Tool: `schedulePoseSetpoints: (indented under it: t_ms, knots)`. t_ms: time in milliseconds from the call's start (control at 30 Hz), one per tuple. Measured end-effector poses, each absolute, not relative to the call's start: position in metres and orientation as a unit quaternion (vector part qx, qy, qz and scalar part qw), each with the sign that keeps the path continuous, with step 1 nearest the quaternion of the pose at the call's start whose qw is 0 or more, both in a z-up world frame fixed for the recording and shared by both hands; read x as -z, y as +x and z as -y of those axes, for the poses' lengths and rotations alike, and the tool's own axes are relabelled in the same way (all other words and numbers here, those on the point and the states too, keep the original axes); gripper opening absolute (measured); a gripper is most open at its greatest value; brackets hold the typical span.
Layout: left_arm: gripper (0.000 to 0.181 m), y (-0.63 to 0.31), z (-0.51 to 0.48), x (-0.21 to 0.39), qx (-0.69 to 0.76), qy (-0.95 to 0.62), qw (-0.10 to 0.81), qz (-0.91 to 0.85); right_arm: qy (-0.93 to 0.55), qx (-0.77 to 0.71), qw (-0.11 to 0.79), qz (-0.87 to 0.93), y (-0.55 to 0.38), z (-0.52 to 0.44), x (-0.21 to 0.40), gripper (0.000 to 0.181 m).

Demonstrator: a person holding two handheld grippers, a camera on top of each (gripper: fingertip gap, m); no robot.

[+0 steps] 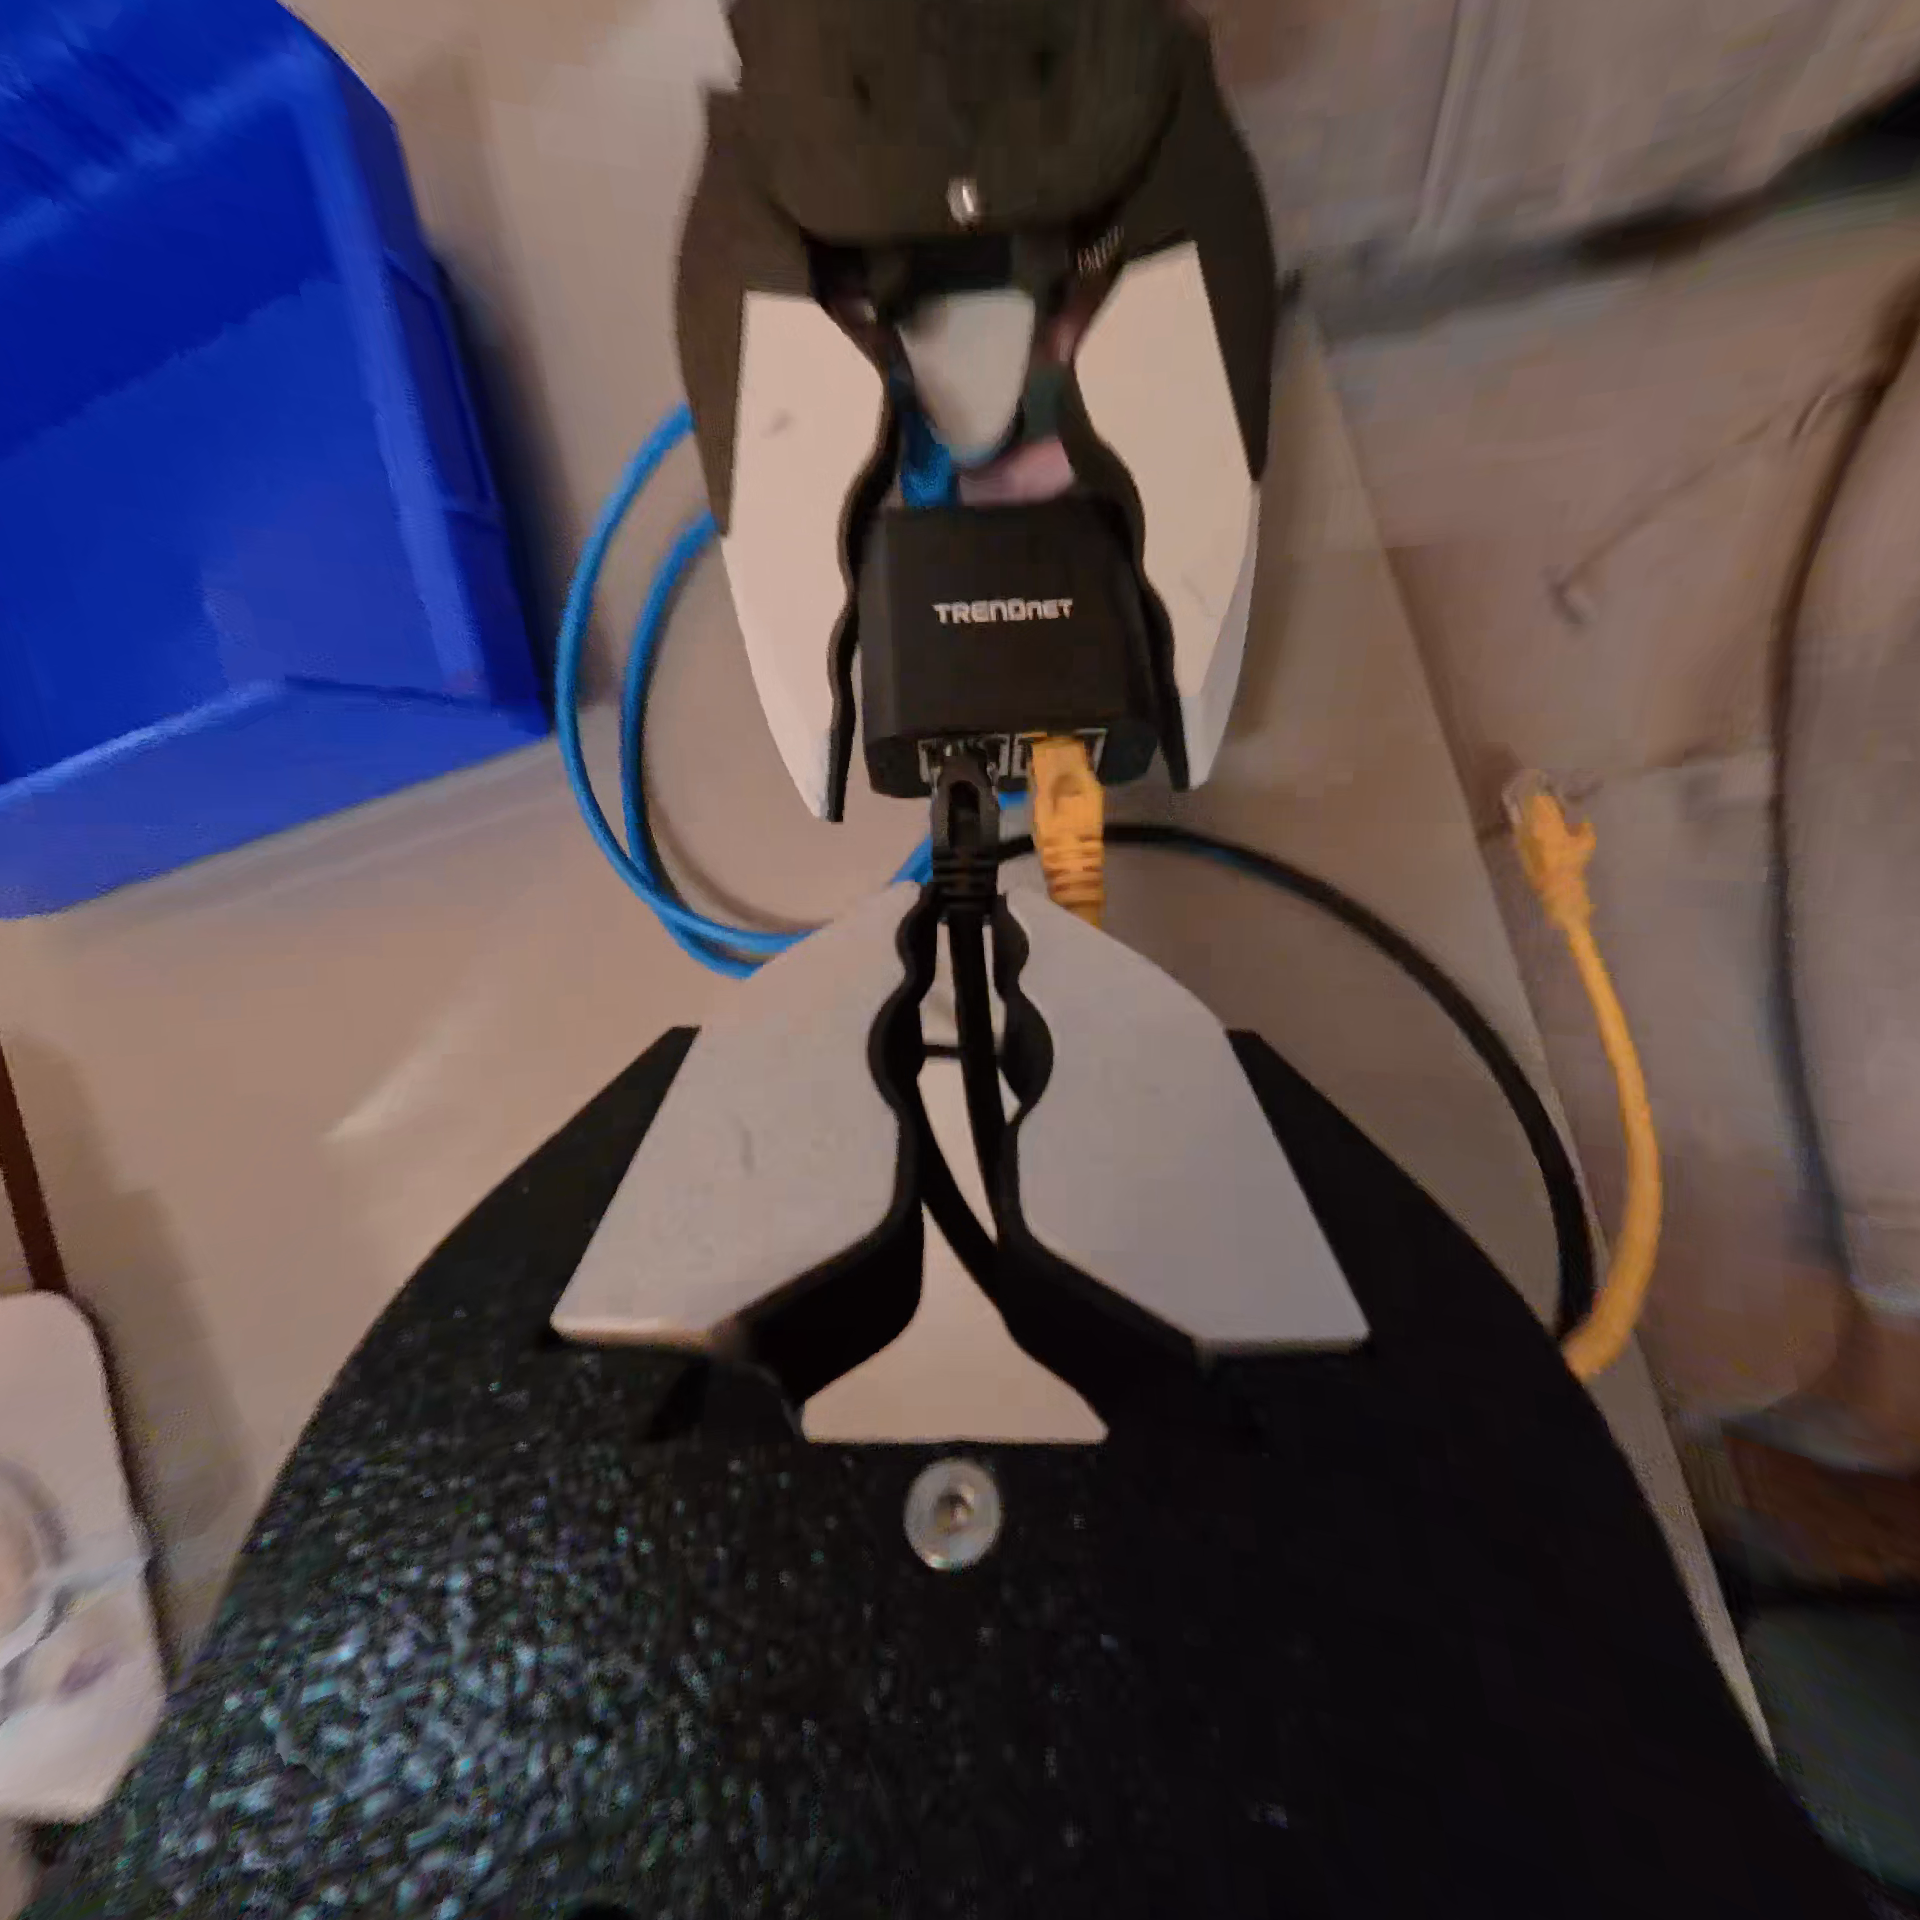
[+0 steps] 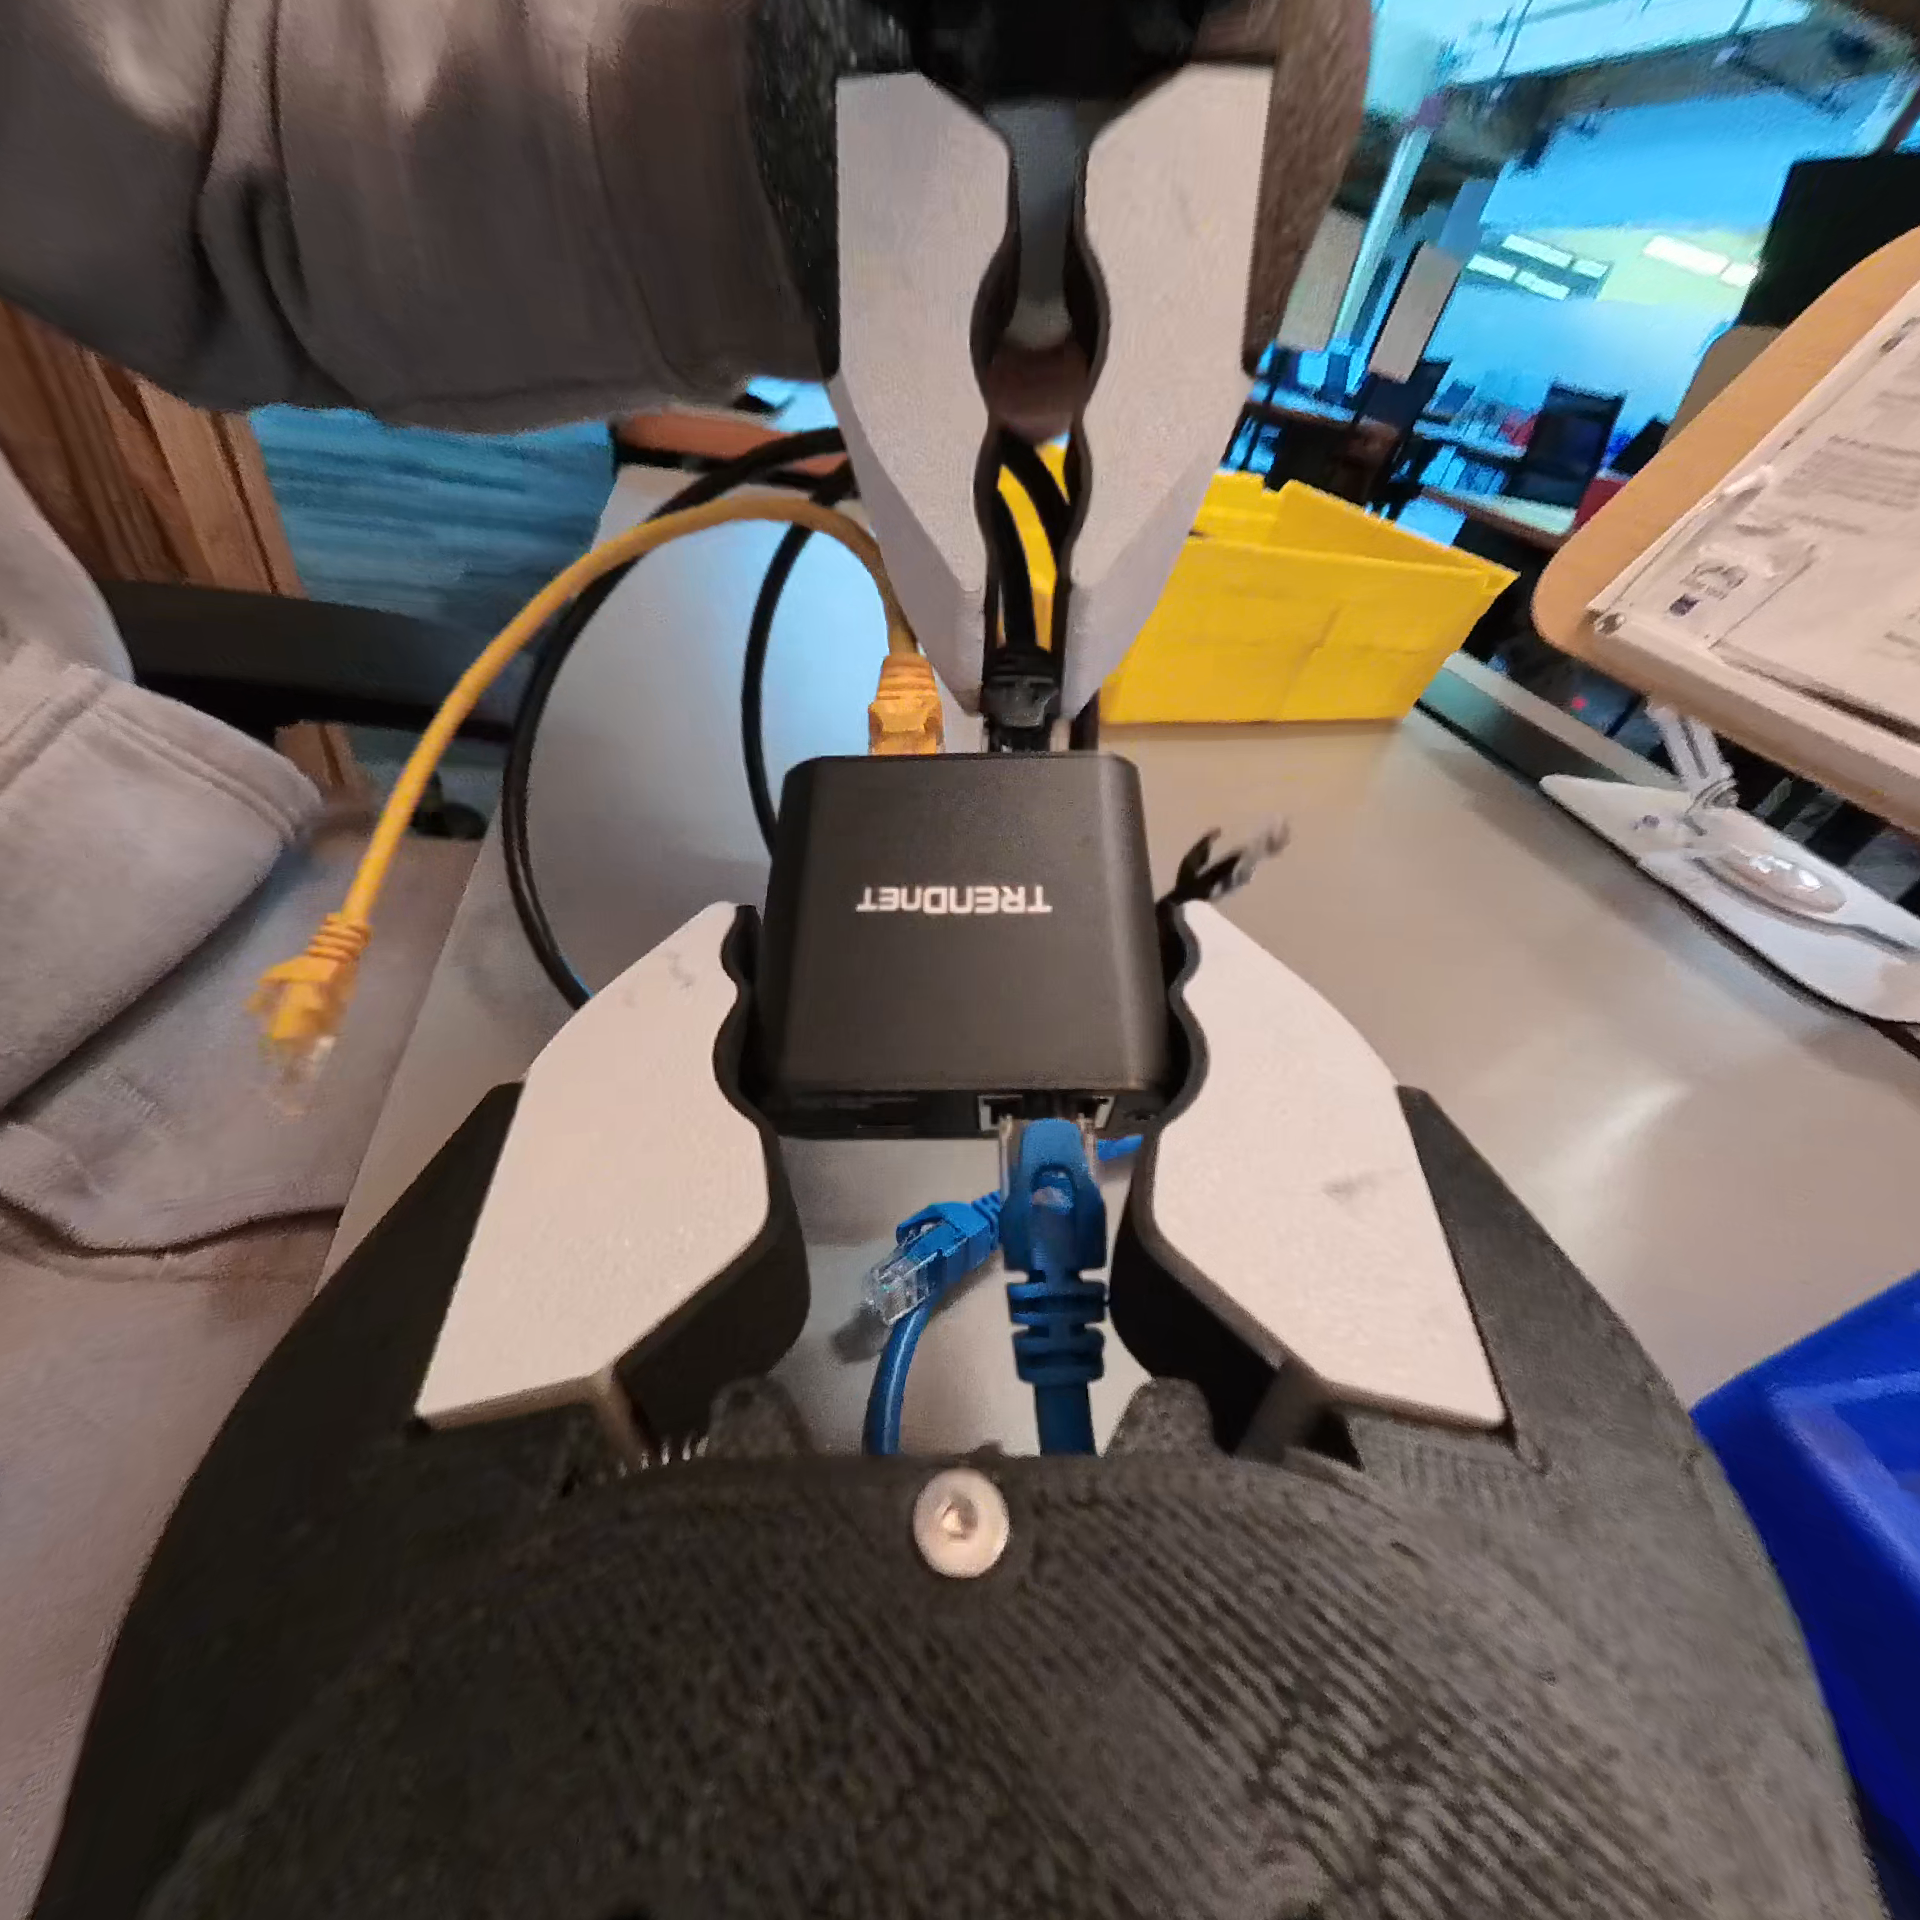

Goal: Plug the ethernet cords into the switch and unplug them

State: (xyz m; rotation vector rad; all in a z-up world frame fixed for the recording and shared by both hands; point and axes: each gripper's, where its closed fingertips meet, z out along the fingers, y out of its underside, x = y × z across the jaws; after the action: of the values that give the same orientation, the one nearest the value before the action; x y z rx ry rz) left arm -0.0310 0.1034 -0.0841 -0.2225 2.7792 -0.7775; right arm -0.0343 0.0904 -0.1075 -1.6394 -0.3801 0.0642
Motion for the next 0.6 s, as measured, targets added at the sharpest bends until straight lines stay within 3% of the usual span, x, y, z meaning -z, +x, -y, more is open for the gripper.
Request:
schedulePoseSetpoints:
  t_ms: [200, 333, 600]
  knots:
    - [0.011, -0.0289, -0.0972, 0.0808, 0.419, -0.14, 0.072, -0.895, -0.715, -0.036, 0.679, 0.163, -0.0329, -0.087, 0.1027, 0.073]
    - [0.015, -0.0294, -0.1011, 0.0827, 0.43, -0.155, 0.064, -0.887, -0.721, -0.034, 0.672, 0.165, -0.0338, -0.0889, 0.1053, 0.074]
    - [0.006, -0.0312, -0.1056, 0.0765, 0.435, -0.143, 0.082, -0.885, -0.72, -0.037, 0.675, 0.161, -0.0327, -0.0884, 0.1042, 0.073]
